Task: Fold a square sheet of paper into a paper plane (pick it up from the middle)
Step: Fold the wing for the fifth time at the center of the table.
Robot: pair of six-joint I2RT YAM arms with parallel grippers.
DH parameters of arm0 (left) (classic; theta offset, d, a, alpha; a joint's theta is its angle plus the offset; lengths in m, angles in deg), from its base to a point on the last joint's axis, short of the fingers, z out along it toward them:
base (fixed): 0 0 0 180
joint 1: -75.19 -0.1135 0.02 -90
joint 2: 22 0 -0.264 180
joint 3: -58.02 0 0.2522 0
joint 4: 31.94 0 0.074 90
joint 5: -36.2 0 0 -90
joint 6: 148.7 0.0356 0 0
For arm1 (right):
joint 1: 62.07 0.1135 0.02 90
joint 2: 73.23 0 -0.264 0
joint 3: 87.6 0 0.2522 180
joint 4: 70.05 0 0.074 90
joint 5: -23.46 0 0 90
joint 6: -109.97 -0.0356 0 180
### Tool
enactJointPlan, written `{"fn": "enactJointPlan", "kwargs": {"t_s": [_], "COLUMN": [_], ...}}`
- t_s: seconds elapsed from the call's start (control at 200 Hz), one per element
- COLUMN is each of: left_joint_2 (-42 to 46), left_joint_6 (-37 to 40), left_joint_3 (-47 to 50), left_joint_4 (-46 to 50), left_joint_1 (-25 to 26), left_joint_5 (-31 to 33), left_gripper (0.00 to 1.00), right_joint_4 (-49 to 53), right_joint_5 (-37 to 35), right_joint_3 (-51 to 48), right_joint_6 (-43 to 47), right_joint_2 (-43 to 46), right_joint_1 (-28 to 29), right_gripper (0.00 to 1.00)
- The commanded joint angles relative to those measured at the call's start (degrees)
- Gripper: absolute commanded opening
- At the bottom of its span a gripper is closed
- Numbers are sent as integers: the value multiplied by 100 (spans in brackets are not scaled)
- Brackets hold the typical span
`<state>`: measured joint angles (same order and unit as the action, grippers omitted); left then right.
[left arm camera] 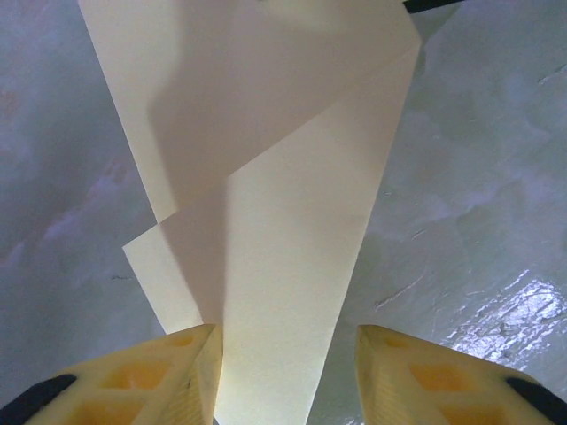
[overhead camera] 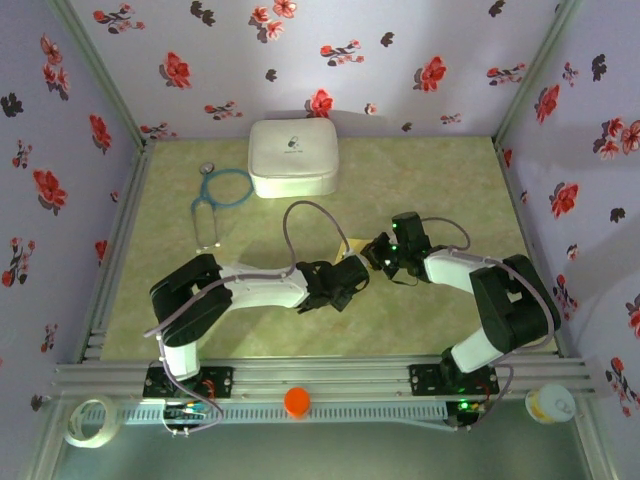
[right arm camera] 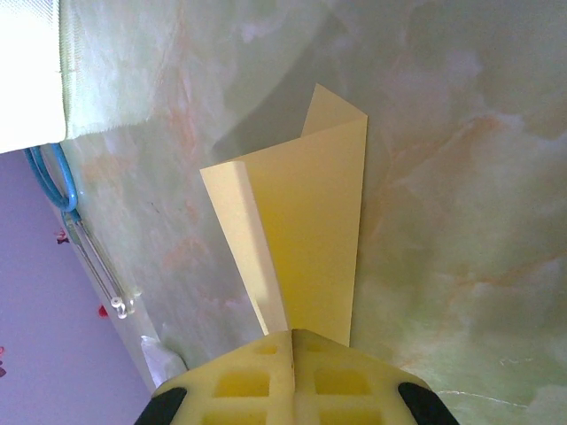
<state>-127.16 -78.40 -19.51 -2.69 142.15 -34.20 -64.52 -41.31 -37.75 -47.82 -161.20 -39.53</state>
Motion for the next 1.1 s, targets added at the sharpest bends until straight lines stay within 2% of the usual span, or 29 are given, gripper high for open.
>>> {"fn": "enactJointPlan", "kwargs": {"t_s": [0.0, 0.195, 0.535, 0.98, 1.095], "left_joint_2": [-101, -127, -248, -143, -130], "left_joint_6": [19, 11, 2, 10, 10], "left_joint_3": [-61, -69, -144, -66, -72], "left_joint_4": [84, 120, 212, 126, 119], "left_joint_1": [9, 10, 10, 9, 10], "left_joint_5": [215, 232, 289, 302, 304], "left_gripper": [40, 33, 37, 22, 26], "right_joint_4": [-12, -7, -29, -46, -55], "right_joint_5": [-17, -18, -35, -31, -13], "right_joint_3": [38, 22, -23, -43, -33], "right_joint_6": [-82, -98, -110, -111, -117], "right_joint_2": [136, 173, 236, 181, 145], "right_joint_1": [24, 21, 18, 18, 18], "right_gripper": [4, 4, 4, 4, 4]}}
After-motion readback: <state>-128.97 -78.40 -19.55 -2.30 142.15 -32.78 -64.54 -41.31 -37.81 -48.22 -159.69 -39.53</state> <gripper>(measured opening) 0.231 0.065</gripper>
